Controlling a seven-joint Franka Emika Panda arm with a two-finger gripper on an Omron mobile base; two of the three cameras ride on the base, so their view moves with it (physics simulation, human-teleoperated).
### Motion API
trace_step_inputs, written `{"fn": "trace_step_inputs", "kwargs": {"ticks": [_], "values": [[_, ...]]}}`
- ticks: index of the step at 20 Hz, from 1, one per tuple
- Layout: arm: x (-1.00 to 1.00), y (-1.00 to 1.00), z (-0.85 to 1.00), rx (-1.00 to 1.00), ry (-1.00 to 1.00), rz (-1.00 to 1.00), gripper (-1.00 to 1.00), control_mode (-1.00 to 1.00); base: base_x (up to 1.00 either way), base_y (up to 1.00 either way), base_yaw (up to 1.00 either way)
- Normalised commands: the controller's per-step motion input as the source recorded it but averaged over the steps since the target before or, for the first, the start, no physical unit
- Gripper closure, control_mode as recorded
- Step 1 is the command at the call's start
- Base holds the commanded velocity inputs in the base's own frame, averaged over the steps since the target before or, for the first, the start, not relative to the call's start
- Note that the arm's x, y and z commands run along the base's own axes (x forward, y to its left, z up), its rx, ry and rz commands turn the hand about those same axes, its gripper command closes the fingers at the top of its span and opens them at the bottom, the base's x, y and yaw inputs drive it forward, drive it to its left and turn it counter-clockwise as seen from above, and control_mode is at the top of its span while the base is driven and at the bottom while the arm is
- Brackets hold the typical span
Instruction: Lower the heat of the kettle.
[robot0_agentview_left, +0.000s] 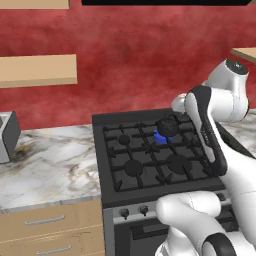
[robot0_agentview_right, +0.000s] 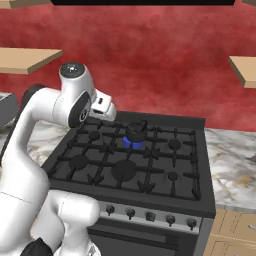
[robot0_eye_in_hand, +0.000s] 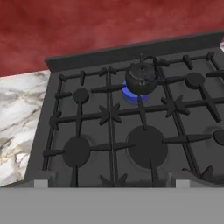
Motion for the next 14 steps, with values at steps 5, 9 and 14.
{"fn": "trace_step_inputs", "kwargs": {"ticks": [5, 9, 14], "values": [[-0.19, -0.74, -0.14, 0.21, -0.12, -0.05, -1.00, -1.00, 0.00, 0.00, 0.00], [-0.20, -0.67, -0.25, 0.26, -0.05, -0.06, -1.00, -1.00, 0.00, 0.00, 0.00], [-0.25, -0.58, -0.30, 0.32, 0.01, -0.20, -1.00, -1.00, 0.00, 0.00, 0.00]]}}
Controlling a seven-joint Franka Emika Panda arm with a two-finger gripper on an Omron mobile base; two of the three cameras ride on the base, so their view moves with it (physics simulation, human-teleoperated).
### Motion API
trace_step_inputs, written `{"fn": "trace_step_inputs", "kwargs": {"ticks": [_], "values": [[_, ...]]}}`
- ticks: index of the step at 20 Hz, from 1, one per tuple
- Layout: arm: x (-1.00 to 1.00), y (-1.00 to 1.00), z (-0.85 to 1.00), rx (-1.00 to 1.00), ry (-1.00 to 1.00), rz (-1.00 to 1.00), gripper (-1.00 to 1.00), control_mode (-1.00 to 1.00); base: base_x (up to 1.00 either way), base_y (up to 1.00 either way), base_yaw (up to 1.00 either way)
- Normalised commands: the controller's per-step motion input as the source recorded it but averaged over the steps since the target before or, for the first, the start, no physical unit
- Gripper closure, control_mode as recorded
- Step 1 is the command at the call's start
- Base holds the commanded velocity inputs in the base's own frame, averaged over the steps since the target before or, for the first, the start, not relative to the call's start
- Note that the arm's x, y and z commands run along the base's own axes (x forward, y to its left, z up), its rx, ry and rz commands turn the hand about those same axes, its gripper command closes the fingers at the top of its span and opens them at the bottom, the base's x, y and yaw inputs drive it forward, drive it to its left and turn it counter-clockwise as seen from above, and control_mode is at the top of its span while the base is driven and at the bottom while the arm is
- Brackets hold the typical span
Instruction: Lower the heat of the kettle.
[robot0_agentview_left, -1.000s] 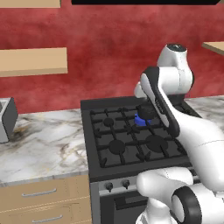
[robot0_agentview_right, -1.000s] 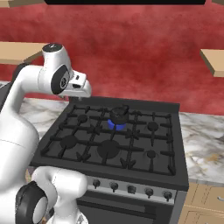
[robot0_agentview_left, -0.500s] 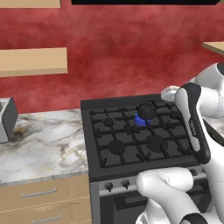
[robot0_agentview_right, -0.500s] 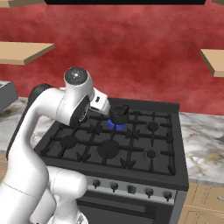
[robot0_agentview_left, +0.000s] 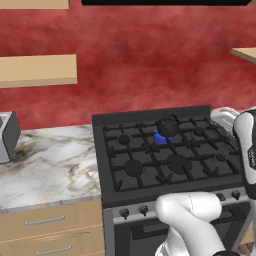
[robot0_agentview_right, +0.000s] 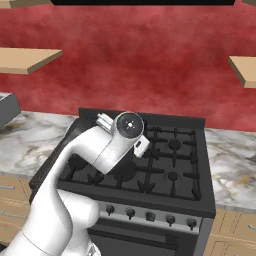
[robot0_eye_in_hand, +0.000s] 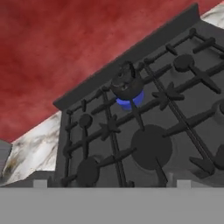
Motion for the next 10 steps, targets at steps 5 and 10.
{"fn": "trace_step_inputs", "kwargs": {"ticks": [5, 10], "values": [[-0.18, -0.47, -0.32, 0.38, 0.07, -0.22, -1.00, -1.00, 0.00, 0.00, 0.00], [-0.18, -0.49, -0.43, 0.40, 0.06, -0.14, -1.00, -1.00, 0.00, 0.00, 0.00]]}}
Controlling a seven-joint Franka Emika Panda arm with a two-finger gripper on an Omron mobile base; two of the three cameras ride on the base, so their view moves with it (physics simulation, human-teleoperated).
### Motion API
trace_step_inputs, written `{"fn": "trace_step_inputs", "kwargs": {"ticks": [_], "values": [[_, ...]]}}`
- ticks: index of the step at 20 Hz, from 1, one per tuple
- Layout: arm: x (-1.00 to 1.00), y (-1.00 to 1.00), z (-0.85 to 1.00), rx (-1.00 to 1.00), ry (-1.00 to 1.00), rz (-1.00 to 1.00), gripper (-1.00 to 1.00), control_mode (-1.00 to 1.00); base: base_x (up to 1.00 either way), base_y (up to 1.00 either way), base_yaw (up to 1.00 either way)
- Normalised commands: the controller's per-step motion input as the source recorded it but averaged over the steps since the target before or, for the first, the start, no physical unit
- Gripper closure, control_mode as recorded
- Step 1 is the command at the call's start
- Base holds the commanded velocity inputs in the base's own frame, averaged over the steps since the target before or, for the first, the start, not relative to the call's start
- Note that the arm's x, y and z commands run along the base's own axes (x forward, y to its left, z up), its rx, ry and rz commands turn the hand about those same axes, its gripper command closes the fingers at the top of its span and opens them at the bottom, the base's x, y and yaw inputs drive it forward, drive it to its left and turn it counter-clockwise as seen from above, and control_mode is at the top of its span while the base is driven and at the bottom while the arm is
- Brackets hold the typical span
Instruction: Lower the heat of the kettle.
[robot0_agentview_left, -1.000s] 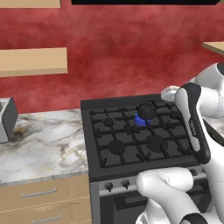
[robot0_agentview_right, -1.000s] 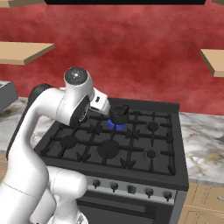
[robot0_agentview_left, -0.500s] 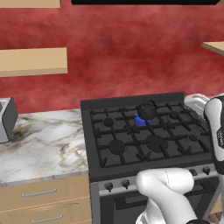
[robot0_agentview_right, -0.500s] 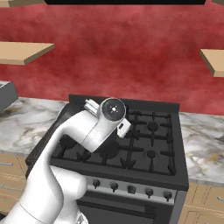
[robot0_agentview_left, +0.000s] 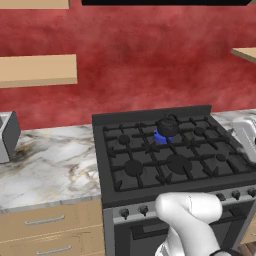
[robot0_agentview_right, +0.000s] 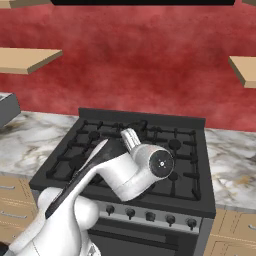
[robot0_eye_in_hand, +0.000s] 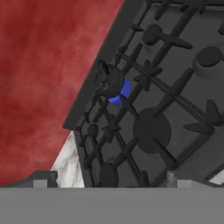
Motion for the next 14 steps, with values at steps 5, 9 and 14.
{"fn": "trace_step_inputs", "kwargs": {"ticks": [5, 9, 14], "values": [[-0.19, -0.36, -0.51, 0.32, 0.01, -0.04, -1.00, -1.00, 0.00, 0.00, 0.00], [-0.22, -0.08, -0.53, 0.24, 0.00, -0.02, -1.00, -1.00, 0.00, 0.00, 0.00], [-0.17, 0.11, -0.55, 0.14, 0.00, -0.04, -1.00, -1.00, 0.00, 0.00, 0.00]]}}
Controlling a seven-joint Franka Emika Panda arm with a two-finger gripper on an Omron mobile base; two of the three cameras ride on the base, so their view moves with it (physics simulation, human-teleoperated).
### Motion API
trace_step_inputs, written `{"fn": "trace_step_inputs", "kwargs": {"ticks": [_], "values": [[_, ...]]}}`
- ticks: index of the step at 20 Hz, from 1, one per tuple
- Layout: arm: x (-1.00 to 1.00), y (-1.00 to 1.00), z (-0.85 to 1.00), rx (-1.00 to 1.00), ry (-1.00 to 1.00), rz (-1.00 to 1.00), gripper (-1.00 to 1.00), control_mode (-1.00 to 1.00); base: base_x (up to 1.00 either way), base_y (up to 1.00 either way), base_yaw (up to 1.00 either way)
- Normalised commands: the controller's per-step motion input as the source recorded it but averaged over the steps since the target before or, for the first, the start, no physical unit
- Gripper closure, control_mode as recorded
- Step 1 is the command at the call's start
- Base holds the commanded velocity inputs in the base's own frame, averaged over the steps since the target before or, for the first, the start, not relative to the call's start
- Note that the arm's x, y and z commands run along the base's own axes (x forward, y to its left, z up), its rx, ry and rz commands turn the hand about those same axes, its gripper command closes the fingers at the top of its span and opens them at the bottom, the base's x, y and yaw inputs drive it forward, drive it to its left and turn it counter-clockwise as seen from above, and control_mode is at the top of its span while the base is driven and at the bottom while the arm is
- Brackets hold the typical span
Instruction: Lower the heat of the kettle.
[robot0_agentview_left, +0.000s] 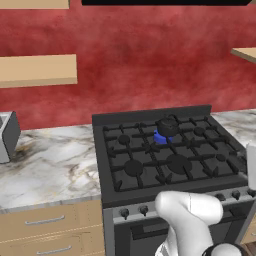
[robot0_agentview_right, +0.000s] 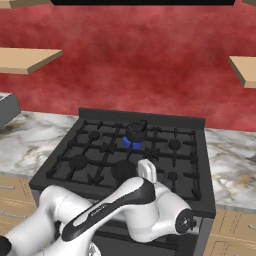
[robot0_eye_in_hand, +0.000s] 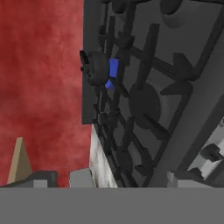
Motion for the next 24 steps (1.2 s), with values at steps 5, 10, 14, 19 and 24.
{"fn": "trace_step_inputs", "kwargs": {"ticks": [5, 10, 14, 19, 24], "values": [[-0.13, 0.20, -0.50, 0.05, 0.00, -0.06, -1.00, -1.00, 0.00, 0.00, 0.00], [-0.03, 0.00, -0.53, 0.00, 0.00, -0.06, -1.00, -1.00, 0.00, 0.00, 0.00], [-0.03, -0.01, -0.40, 0.00, 0.00, -0.01, -1.00, -1.00, 0.00, 0.00, 0.00], [0.05, -0.01, -0.29, 0.00, 0.00, -0.01, -1.00, -1.00, 0.00, 0.00, 0.00], [0.03, -0.11, -0.38, 0.04, -0.02, 0.00, -1.00, -1.00, 0.00, 0.00, 0.00]]}}
